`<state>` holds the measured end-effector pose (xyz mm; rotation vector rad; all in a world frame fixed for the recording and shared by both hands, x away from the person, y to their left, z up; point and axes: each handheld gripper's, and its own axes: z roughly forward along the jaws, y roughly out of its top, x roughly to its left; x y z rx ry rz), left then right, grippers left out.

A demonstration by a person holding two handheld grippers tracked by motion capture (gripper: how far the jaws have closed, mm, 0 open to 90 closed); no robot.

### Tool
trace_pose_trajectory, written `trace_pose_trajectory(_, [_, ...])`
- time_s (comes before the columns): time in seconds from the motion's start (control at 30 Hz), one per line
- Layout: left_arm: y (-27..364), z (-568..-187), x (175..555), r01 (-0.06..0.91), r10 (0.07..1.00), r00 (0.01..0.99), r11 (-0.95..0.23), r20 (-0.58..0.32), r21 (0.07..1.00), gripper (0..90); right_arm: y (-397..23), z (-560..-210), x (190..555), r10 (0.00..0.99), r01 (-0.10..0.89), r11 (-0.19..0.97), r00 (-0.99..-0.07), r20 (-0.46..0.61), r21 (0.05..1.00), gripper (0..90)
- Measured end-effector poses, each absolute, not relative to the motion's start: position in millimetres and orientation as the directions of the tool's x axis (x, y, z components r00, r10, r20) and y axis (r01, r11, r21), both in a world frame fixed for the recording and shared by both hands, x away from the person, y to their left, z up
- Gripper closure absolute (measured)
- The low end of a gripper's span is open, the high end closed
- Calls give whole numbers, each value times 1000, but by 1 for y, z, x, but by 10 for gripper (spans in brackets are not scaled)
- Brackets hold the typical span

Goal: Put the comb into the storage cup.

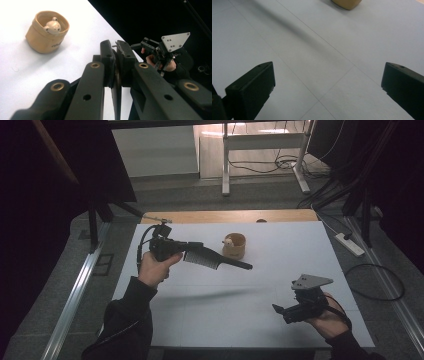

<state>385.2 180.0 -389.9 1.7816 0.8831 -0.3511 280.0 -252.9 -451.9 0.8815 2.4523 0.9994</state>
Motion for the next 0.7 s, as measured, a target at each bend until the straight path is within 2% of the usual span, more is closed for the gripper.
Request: trace_pose_trajectory(0.7, [191,-372,402,713,431,672,-155,-603,684,835,-286,-457,265,753,529,495,-656,-37,690,0])
